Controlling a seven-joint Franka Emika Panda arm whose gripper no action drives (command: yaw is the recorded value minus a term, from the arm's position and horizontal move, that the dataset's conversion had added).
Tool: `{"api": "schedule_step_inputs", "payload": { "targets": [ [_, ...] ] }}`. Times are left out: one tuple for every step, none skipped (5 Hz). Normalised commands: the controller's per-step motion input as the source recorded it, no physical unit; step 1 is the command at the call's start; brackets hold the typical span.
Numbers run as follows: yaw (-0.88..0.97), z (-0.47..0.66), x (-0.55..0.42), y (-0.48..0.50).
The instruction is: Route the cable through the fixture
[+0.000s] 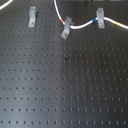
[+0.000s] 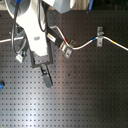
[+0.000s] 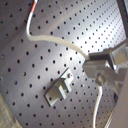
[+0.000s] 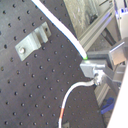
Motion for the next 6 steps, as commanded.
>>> {"api": "schedule_step_inputs", "payload": {
  "targets": [
    [0.04,0.04,-0.013,-0.125],
    [0.32,0.45,-0.054,0.154],
    [0.52,0.49,-0.035,0.280],
    [0.62,0.49,-0.029,0.211],
    [0.60,0.43,-0.301,0.031],
    [0.39,0.35,-0.439,0.176]
  ]
}}
